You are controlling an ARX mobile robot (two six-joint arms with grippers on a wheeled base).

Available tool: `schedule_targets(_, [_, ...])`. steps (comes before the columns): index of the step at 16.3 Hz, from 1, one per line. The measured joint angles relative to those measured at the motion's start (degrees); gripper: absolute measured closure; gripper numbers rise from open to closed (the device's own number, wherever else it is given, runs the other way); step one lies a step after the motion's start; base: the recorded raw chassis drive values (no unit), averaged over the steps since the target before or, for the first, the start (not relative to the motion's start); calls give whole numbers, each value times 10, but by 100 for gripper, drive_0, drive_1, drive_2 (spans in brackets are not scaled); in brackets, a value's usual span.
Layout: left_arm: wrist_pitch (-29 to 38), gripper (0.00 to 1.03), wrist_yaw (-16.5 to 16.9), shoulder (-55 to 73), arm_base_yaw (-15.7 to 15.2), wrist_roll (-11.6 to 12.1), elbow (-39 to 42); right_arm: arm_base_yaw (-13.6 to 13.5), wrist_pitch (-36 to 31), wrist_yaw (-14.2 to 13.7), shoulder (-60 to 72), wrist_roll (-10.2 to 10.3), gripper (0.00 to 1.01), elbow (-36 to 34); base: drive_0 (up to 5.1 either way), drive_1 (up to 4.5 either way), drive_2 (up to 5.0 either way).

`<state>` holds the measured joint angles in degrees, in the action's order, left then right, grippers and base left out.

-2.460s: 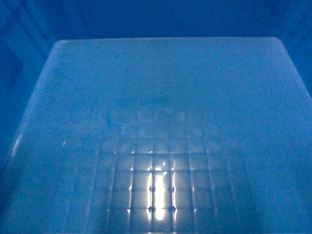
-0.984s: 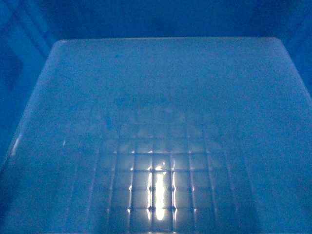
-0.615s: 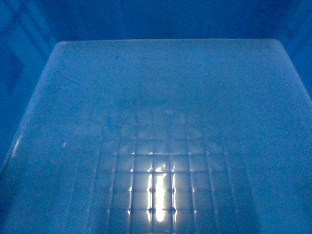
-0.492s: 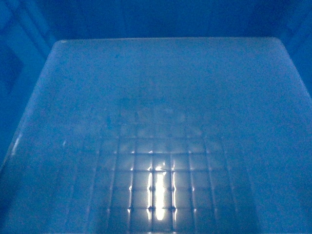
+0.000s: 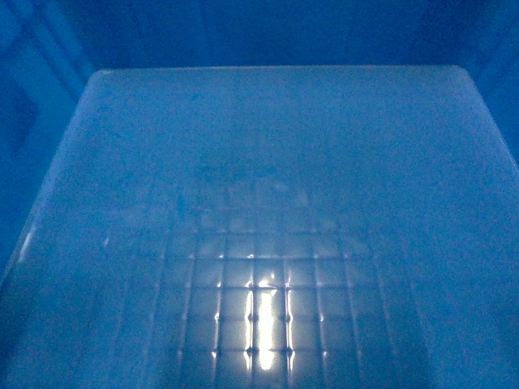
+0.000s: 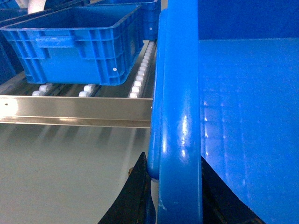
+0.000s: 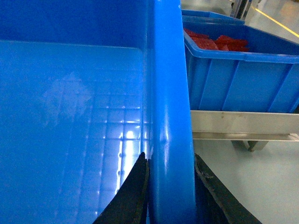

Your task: Place box next to blue box on left shelf

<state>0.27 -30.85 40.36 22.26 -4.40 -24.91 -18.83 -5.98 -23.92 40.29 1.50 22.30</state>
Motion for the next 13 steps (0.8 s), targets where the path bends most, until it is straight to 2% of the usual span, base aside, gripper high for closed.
schedule_targets(13, [3,86,0,0,0,1,0,0,-2,0,1,0,82,0,3,432,-425])
